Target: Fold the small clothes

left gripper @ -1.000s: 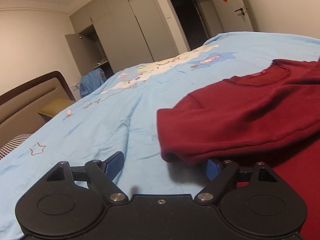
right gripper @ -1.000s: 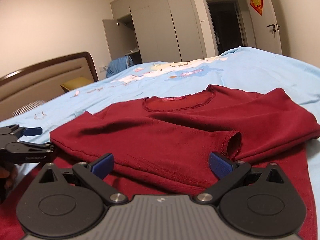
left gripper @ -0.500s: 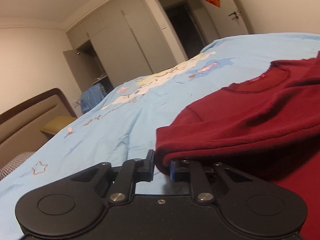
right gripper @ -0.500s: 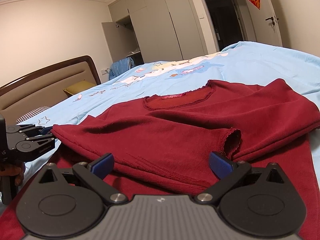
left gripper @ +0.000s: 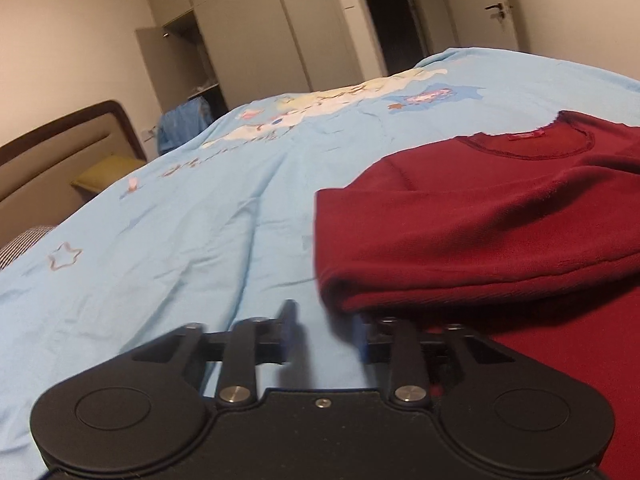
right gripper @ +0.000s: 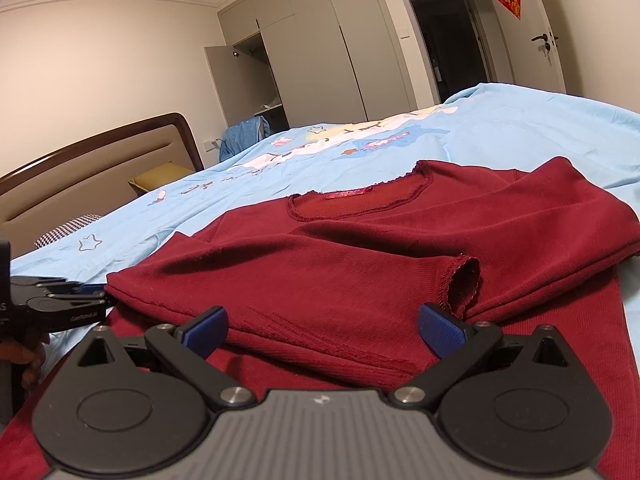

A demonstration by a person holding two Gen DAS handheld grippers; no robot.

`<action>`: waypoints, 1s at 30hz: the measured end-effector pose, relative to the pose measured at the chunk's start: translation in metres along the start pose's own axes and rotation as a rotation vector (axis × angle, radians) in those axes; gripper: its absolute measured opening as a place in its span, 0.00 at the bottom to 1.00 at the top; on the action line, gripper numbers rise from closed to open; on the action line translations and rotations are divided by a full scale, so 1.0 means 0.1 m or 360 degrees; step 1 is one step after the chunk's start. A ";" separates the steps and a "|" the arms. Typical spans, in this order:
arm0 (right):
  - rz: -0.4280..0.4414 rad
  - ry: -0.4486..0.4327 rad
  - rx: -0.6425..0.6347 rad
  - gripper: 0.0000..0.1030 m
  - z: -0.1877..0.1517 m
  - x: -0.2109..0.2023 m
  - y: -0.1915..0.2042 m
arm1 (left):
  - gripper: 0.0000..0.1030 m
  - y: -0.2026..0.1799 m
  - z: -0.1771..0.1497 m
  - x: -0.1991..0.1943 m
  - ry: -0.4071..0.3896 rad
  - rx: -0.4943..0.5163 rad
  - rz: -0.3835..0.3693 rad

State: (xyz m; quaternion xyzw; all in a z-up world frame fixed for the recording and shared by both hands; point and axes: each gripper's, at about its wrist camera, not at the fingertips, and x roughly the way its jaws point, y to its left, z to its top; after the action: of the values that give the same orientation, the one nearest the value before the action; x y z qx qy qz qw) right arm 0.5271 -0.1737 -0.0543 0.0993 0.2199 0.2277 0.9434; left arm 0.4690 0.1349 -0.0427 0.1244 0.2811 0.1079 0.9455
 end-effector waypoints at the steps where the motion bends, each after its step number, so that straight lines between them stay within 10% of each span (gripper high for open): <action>1: 0.0007 -0.0002 0.0009 1.00 0.00 -0.01 -0.01 | 0.58 0.03 -0.02 -0.06 0.0000 -0.0016 0.0031; 11: -0.0044 0.0154 0.0004 1.00 -0.10 -0.41 0.05 | 0.90 0.27 -0.51 -1.05 0.0030 -0.0215 -0.0110; 19: -0.0138 0.0224 -0.0249 1.00 -0.51 -1.03 0.23 | 0.92 0.06 -0.97 -1.59 0.0084 -0.0226 -0.0317; 30: -0.0258 0.0151 -0.0484 1.00 -1.02 -1.87 0.33 | 0.98 0.07 -1.27 -1.82 0.0141 -0.0294 -0.0291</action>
State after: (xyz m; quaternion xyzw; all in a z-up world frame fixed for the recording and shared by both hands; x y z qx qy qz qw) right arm 0.3175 -0.2243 -0.0655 -0.0735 0.2345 0.1860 0.9513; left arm 0.2484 0.1138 -0.0521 0.0059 0.3217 0.0520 0.9454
